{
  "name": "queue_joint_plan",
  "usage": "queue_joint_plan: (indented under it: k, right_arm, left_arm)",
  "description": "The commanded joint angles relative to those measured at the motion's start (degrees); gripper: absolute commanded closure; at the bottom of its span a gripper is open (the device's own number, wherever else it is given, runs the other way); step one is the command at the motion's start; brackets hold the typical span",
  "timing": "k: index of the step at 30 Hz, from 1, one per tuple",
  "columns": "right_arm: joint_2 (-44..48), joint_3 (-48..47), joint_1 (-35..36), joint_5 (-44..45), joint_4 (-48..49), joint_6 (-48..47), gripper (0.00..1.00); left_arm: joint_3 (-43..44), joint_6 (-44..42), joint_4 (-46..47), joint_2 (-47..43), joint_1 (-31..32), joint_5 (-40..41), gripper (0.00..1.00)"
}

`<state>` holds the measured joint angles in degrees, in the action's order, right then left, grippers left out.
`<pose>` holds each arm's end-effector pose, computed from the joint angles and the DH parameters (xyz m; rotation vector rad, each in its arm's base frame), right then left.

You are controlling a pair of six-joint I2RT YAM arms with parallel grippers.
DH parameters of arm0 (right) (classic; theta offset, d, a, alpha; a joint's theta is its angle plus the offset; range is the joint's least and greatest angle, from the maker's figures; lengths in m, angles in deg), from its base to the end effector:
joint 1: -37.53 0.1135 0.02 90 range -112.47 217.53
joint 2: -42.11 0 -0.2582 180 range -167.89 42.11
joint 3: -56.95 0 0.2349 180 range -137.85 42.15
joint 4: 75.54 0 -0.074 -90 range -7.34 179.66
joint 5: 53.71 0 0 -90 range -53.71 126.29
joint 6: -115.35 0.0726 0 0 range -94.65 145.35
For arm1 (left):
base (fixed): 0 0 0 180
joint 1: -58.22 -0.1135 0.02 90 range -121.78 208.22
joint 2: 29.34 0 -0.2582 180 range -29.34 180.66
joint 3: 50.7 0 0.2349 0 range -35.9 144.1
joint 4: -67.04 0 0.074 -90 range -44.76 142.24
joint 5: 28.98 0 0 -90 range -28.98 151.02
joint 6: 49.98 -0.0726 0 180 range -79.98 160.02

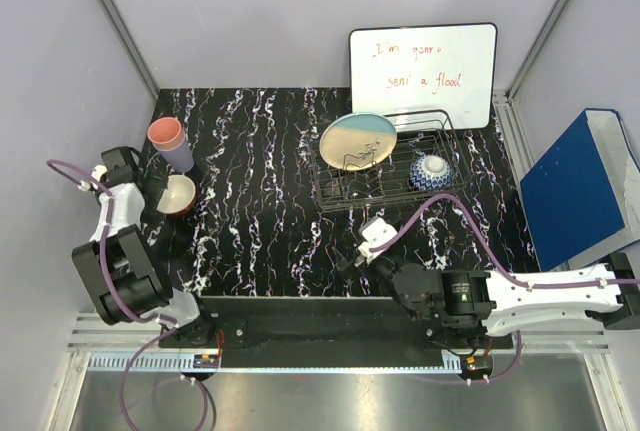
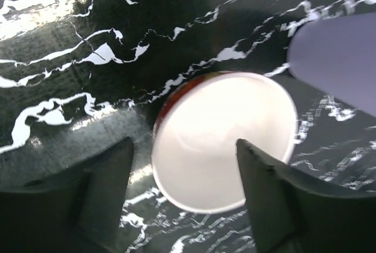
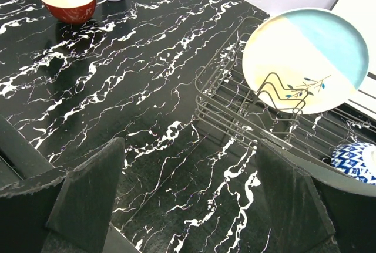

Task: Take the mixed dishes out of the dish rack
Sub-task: Place the bowl at the center of the board, then adjust the dish rack at the center of the board.

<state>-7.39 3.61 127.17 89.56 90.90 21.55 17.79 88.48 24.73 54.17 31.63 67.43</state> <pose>0.0595 0.2020 0.3057 -0.6786 1.5390 0.3206 0.2616 0.1400 0.1861 -1.5935 2.0058 -0.0016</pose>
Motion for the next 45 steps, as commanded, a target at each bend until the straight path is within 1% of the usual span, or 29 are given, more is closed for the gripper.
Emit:
queue_joint_plan:
  k: [1,4,7,8,9,10,11,13,14,15,16,17,18,19,20,21,22,24,25,28,29,31,32,35,40,43,45]
  right_arm:
    - [-1.04,-1.09,-1.05,-1.25,2.90,-0.16,0.00]
    - [-1.66,-2.67,-2.54,-0.63,3.07,0.36,0.00]
    - [-2.10,-5.47,-5.70,0.60,2.11,2.82,0.00]
    - [-2.27,-6.45,-7.62,0.95,0.97,5.09,0.00]
    - [-2.53,-7.41,-8.51,1.21,0.35,5.89,0.00]
    - [-2.88,-9.25,-9.74,1.48,-0.09,6.68,0.00]
    - [-3.76,-10.31,-10.97,1.74,-0.79,8.69,0.00]
    - [-5.17,-14.51,-17.02,0.08,-5.00,11.77,0.00]
    - [-6.83,-16.11,-19.57,-3.06,-8.41,14.57,0.00]
    - [-7.80,-19.34,-26.12,-5.09,-10.27,16.26,0.00]
    - [-8.94,-21.03,-29.49,-7.11,-13.77,17.75,0.00]
    - [-11.56,-22.87,-33.62,-12.27,-15.80,20.73,0.00]
    - [-13.07,-26.37,-37.49,-14.67,-17.65,22.50,0.00]
    - [-14.48,-27.89,-45.01,-16.95,-20.28,23.82,0.00]
    - [-17.62,-29.38,-48.13,-20.63,-21.18,25.57,0.00]
    - [-19.13,-31.92,-50.68,-21.36,-21.88,26.11,0.00]
    - [-20.80,-32.90,-54.71,-21.37,-22.59,25.94,0.00]
    - [-25.20,-35.01,-58.25,-19.36,-23.21,25.85,0.00]
    - [-26.43,-35.54,-61.84,-19.00,-23.21,25.85,0.00]
    - [-30.39,-36.77,-68.88,-24.95,-23.38,28.83,0.00]
    - [-32.57,-37.21,-72.56,-26.89,-23.56,28.93,0.00]
    - [-34.87,-38.79,-74.35,-27.00,-23.91,26.57,0.00]
    - [-36.88,-39.23,-75.22,-25.95,-24.08,23.60,0.00]
    - [-39.18,-39.85,-76.72,-23.23,-24.09,20.67,0.00]
    - [-42.60,-37.57,-79.36,-22.69,-22.86,22.25,0.00]
    - [-44.98,-37.39,-79.80,-20.67,-22.86,22.95,0.00]
    - [-44.90,-37.04,-79.80,-20.67,-22.42,24.00,0.00]
  left_arm:
    - [4.40,1.72,-1.66,-5.80,-0.30,-0.61,0.21]
    - [5.72,3.73,-3.25,-10.54,0.66,-2.46,0.19]
    - [7.56,3.74,-4.57,-16.16,7.49,-1.50,0.19]
    - [7.92,3.65,-4.66,-18.01,11.69,-0.80,0.18]
    - [8.44,3.48,-4.66,-21.33,14.00,0.34,0.17]
    - [8.97,3.13,-4.75,-22.58,16.28,0.61,0.16]
    - [9.67,1.82,-5.10,-23.47,21.79,1.14,0.15]
    - [11.96,0.49,-5.71,-24.44,27.88,2.02,0.12]
    - [12.48,-0.03,-5.89,-24.35,33.04,1.85,0.11]
    - [12.84,-0.21,-5.72,-23.66,35.35,0.54,0.08]
    - [13.02,-0.30,-5.45,-23.04,37.47,-0.52,0.08]
    - [13.19,-0.91,-5.54,-22.17,41.84,-1.05,0.08]
    - [13.19,-1.27,-5.19,-20.50,44.14,-1.05,0.07]
    - [13.19,-2.66,-4.84,-19.53,46.52,-0.44,0.07]
    - [12.76,-3.11,-4.75,-17.43,50.63,0.69,0.07]
    - [12.32,-3.46,-4.40,-16.37,52.15,1.40,0.06]
    - [11.88,-3.82,-2.83,-15.40,53.21,1.06,0.05]
    - [9.51,-3.73,-0.02,-12.85,54.36,-1.30,0.05]
    - [8.89,-3.30,2.61,-11.97,54.36,-1.67,0.05]
    - [8.27,-3.64,6.05,-8.54,54.36,-1.14,0.05]
    - [8.71,-3.73,6.58,-6.97,54.36,-1.05,0.05]
    - [9.15,-3.73,7.90,-5.46,54.36,-2.10,0.05]
    - [9.24,-3.64,8.43,-4.41,54.45,-2.28,0.05]
    - [8.80,-3.56,10.89,-2.65,54.45,-2.29,0.05]
    - [10.11,-2.77,13.18,1.30,54.45,-0.53,0.05]
    - [13.70,-2.50,13.27,6.21,54.45,-0.79,0.07]
    - [15.64,-2.85,12.83,8.33,54.45,-1.40,0.08]
